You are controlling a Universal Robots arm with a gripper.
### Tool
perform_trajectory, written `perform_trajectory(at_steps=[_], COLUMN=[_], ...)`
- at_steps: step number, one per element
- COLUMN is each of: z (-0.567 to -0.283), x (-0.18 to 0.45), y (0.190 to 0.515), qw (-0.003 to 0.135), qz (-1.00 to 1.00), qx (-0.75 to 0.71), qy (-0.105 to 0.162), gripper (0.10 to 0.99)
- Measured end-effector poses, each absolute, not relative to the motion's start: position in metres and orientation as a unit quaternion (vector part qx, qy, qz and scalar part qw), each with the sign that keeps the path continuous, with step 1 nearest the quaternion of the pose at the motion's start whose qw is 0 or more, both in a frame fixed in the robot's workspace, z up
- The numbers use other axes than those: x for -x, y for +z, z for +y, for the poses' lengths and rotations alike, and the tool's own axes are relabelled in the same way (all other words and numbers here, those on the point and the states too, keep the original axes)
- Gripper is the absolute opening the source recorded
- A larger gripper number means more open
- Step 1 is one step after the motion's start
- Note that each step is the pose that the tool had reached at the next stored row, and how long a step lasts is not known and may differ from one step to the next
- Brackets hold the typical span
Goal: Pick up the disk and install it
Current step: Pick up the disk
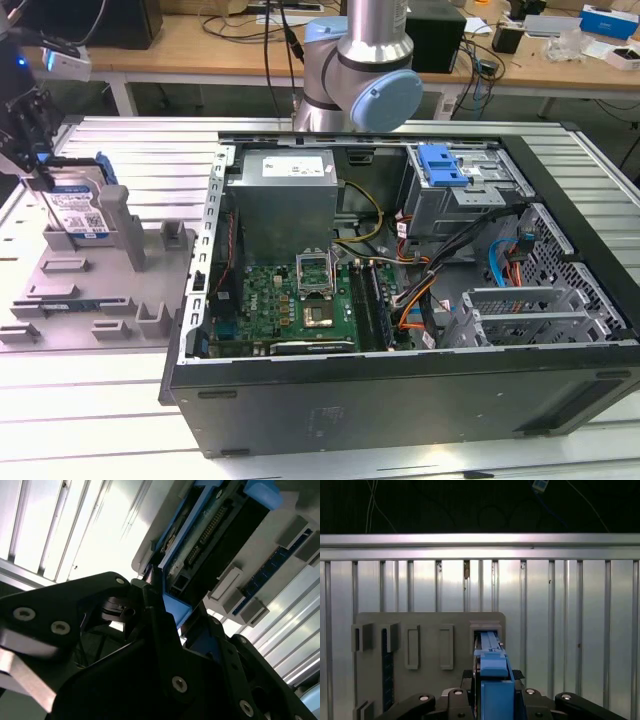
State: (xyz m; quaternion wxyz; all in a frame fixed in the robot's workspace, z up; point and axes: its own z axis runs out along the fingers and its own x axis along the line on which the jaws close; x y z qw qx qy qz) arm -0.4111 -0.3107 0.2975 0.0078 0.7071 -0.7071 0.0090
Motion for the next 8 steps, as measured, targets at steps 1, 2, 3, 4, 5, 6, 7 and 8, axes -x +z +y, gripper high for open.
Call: perform_trajectory(at_steps=[1,2,3,4,5,6,7,8], z=[-0.3109,-0.3111,-0.3114,-0.3116,-0.3118,-0.3122,-0.3124,-0.3126], x=[0.4111,0.4111,0.4111,0.4111,0.4111,0.4111,0.4111,0.4111], y=[0.2974,0.2973,0.2972,0.2971,0.2969,0.2968,0.2967,0.2966], qw=[0.008,0.008,0.008,0.008,0.008,0.008,0.008,0.008], qz=[-0.707,-0.707,-0.707,-0.707,-0.707,-0.707,-0.707,-0.707], qx=[-0.707,-0.707,-0.707,-0.707,-0.707,-0.707,-0.707,-0.707], qy=[0.009,0.009,0.009,0.009,0.009,0.009,0.009,0.009], gripper=[0.392,0.392,0.392,0.392,0.392,0.392,0.392,0.392])
